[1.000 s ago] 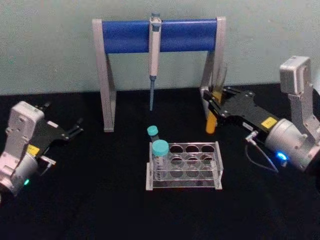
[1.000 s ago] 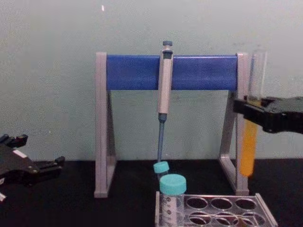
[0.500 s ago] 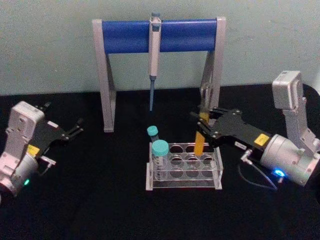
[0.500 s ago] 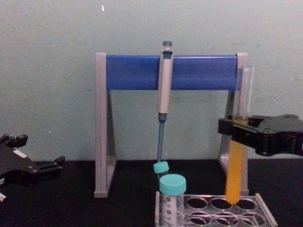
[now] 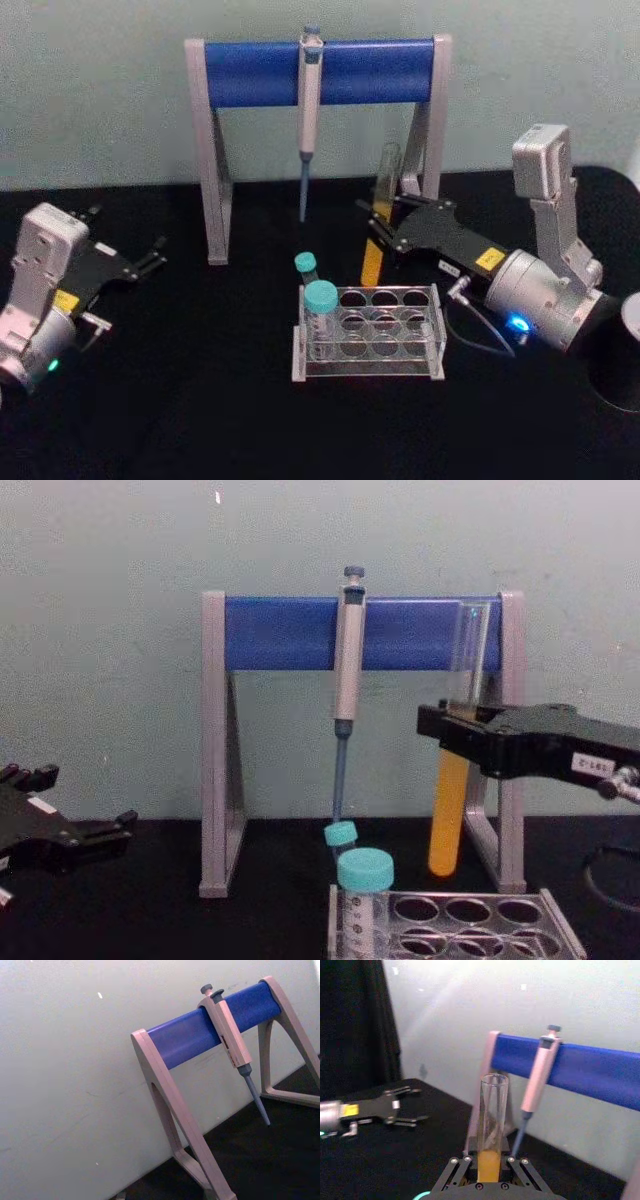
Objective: Pick up the test tube from the test tube rack, shake it, then place it back into the test tube rack.
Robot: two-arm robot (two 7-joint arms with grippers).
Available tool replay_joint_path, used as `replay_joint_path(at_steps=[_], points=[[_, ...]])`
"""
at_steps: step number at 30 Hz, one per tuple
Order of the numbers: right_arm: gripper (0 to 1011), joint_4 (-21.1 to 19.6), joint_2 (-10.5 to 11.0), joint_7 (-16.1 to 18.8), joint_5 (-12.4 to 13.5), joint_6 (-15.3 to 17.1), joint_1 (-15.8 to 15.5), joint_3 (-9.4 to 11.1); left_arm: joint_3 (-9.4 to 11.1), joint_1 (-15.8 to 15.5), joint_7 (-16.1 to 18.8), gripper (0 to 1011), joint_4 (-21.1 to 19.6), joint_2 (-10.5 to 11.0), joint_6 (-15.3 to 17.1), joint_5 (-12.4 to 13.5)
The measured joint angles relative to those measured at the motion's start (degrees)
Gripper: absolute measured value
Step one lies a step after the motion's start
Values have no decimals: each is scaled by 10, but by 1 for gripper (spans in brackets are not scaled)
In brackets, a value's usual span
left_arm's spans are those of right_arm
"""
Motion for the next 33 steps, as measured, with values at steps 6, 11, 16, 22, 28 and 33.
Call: replay_joint_path(at_steps=[6, 11, 16, 22, 28, 33], points=[[232, 4, -5, -25, -13, -3, 0, 12, 0, 0, 0, 1001, 0, 0, 0, 0], [232, 1, -5, -35, -21, -1, -6, 21, 0, 0, 0, 1001, 0, 0, 0, 0], [232, -3, -3, -40, -28, 1, -11, 30, 0, 0, 0, 1001, 0, 0, 0, 0], [232, -10, 2, -46, -38, 8, -21, 41, 0, 0, 0, 1001, 0, 0, 0, 0], [232, -21, 11, -47, -47, 14, -31, 49, 0, 0, 0, 1001, 0, 0, 0, 0], [232, -36, 23, -38, -51, 19, -44, 54, 0, 0, 0, 1001, 0, 0, 0, 0]])
